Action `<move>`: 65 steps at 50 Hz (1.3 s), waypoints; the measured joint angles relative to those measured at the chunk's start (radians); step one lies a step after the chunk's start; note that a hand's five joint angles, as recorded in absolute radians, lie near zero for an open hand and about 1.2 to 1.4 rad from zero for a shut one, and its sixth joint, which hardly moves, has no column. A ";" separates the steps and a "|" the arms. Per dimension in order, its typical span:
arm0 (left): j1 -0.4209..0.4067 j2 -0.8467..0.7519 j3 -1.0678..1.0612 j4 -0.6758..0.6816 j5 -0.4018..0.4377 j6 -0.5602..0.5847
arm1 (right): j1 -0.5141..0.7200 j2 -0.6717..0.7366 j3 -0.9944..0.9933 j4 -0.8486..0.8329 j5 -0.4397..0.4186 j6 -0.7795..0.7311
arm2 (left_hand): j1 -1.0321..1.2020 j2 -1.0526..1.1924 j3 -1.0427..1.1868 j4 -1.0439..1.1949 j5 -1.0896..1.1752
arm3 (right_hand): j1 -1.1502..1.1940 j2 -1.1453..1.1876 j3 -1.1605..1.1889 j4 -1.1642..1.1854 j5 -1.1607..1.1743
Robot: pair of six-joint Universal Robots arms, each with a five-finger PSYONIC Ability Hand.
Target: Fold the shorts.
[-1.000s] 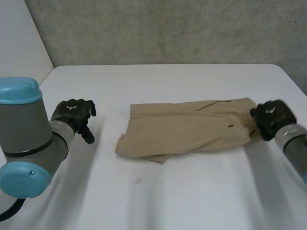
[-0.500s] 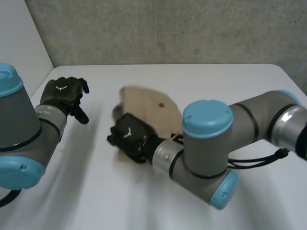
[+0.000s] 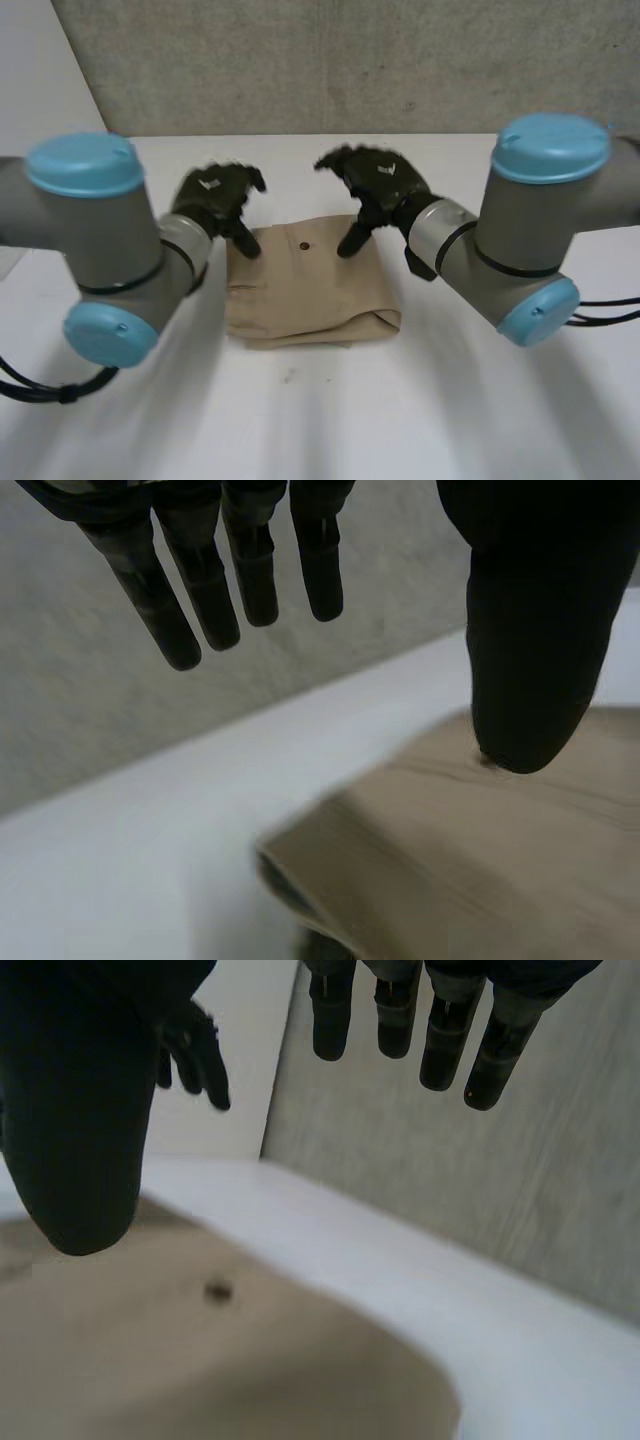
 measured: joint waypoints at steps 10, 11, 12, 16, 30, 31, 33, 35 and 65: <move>-0.037 -0.161 0.039 -0.126 -0.003 -0.027 | -0.014 0.228 -0.142 0.186 0.021 -0.015 | -0.151 -0.141 -0.150 -0.132 -0.132 | 0.000 0.000 0.000 0.000 0.000; -0.037 -0.179 0.043 -0.149 -0.003 -0.024 | -0.016 0.242 -0.148 0.201 0.024 -0.018 | -0.152 -0.141 -0.150 -0.132 -0.132 | 0.000 0.000 0.000 0.000 0.000; -0.037 -0.188 0.043 -0.164 -0.003 -0.023 | -0.019 0.256 -0.152 0.222 0.029 -0.025 | -0.152 -0.141 -0.150 -0.132 -0.132 | 0.000 0.000 0.000 0.000 0.000; -0.035 -0.208 0.040 -0.208 -0.004 -0.019 | -0.026 0.271 -0.151 0.261 0.037 -0.050 | -0.191 -0.154 -0.173 -0.139 -0.132 | 0.000 0.000 -0.005 0.000 0.000; -0.049 -0.123 0.003 -0.224 -0.004 -0.017 | -0.033 0.145 -0.035 0.268 0.070 -0.265 | -0.212 -0.178 -0.201 -0.155 -0.132 | -0.023 0.000 -0.032 -0.007 -0.005; -0.049 -0.123 0.003 -0.224 -0.004 -0.017 | -0.033 0.145 -0.035 0.268 0.070 -0.265 | -0.212 -0.178 -0.201 -0.155 -0.132 | -0.023 0.000 -0.032 -0.007 -0.005; -0.051 -0.087 0.003 -0.221 -0.004 -0.017 | -0.033 0.096 -0.007 0.238 0.071 -0.267 | -0.212 -0.178 -0.201 -0.155 -0.132 | -0.023 0.000 -0.032 -0.007 -0.005; -0.049 -0.060 0.006 -0.220 -0.003 -0.017 | -0.034 0.062 0.006 0.216 0.072 -0.265 | -0.212 -0.178 -0.201 -0.155 -0.148 | -0.023 0.000 -0.032 -0.007 -0.005; 0.206 0.383 0.135 -0.427 0.126 -0.028 | -0.233 -0.402 0.053 0.230 0.312 -0.148 | -0.212 -0.178 -0.201 -0.155 -0.154 | -0.023 0.000 -0.032 -0.007 -0.005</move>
